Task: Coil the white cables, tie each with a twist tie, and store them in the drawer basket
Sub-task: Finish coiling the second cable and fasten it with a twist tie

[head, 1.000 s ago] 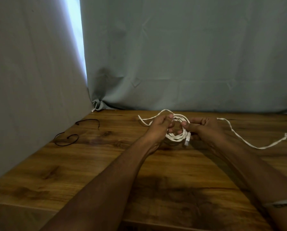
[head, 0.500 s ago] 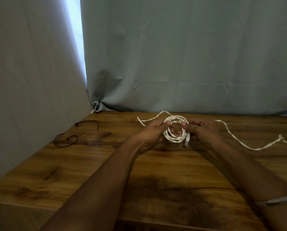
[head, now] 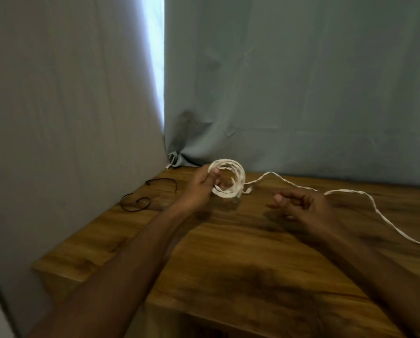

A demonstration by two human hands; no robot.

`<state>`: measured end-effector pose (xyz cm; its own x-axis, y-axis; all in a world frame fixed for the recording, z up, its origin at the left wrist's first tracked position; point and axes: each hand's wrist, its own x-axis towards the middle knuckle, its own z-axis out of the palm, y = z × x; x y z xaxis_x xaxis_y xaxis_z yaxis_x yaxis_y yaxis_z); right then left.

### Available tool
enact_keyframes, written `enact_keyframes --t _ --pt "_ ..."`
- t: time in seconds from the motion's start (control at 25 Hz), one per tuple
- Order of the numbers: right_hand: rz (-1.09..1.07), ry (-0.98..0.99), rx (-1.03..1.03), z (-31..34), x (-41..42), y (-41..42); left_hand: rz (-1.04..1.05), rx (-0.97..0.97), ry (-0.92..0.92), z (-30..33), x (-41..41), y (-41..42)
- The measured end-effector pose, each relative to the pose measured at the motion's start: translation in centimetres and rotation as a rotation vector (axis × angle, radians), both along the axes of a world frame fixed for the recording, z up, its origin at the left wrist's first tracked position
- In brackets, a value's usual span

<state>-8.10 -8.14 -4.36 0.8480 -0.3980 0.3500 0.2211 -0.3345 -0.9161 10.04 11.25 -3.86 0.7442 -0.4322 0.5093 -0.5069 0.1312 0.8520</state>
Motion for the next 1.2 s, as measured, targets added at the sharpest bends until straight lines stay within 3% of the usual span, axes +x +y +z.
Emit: enact_keyframes --t 0.16,0.24,0.64,0.92,1.08,1.2 --pt "-0.169 0.044 -0.379 -0.3 1.1 0.7 0.601 -0.263 0.002 -0.1 4.8 8.2" --pt "-0.160 0.015 -0.610 0.1 3.5 2.5 0.741 -0.343 0.012 -0.3 5.2 9.9" --pt "0.236 0.002 -1.169 0.0 24.7 11.7 0.746 -0.090 -0.114 -2.7 6.8 7.7" --pt "0.137 -0.014 -1.157 -0.3 24.4 11.1 0.771 -0.112 -0.094 -2.4 6.8 7.7" --pt "0.038 -0.047 -0.851 0.0 18.6 9.4 0.817 -0.135 -0.102 -2.2 6.2 8.0" --pt "0.078 -0.133 -0.628 1.2 13.4 8.6 0.791 -0.080 -0.148 -2.1 5.3 7.9"
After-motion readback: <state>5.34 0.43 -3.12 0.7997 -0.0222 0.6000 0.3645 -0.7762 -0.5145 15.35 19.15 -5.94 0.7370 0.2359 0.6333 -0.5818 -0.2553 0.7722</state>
